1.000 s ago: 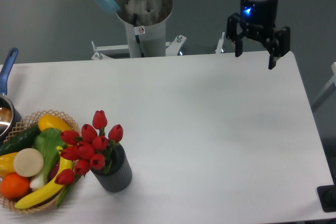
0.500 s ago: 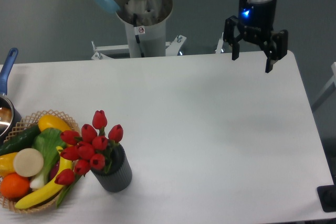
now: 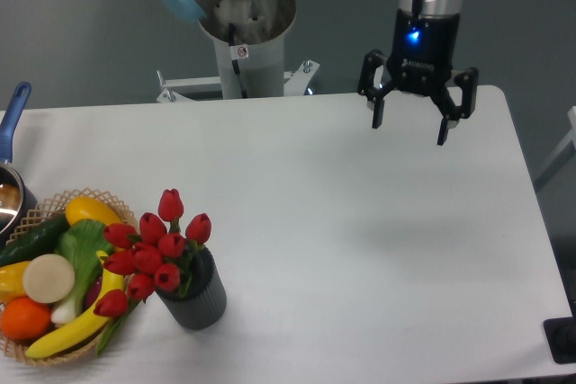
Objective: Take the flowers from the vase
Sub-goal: 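Move the open gripper from its start pose toward the tulip vase, then lower and tilt the open gripper around the red tulip stems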
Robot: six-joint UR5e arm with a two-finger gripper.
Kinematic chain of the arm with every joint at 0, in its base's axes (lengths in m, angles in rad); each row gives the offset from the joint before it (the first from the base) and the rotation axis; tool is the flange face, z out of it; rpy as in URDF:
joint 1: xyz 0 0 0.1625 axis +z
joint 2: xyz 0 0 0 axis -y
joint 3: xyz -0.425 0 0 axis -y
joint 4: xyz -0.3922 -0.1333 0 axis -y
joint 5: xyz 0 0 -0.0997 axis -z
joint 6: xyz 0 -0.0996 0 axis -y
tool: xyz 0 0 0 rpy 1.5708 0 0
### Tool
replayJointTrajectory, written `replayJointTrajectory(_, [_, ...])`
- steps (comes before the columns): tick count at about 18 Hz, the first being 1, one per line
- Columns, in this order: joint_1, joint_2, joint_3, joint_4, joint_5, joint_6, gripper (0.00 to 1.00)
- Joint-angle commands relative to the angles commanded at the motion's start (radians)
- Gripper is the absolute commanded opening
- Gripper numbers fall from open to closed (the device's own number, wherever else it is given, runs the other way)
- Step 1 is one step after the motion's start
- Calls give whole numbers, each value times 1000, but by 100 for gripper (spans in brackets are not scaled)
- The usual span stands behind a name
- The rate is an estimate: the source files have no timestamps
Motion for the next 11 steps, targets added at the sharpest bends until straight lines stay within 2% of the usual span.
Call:
replayJointTrajectory(5, [-38,-9,-26,51,-2,-9,100])
replayJointTrajectory(9, [-84,-48,-38,126,-9,-3,100])
replayJointTrajectory(11, [-94,-58,-46,137,-11,-3,100])
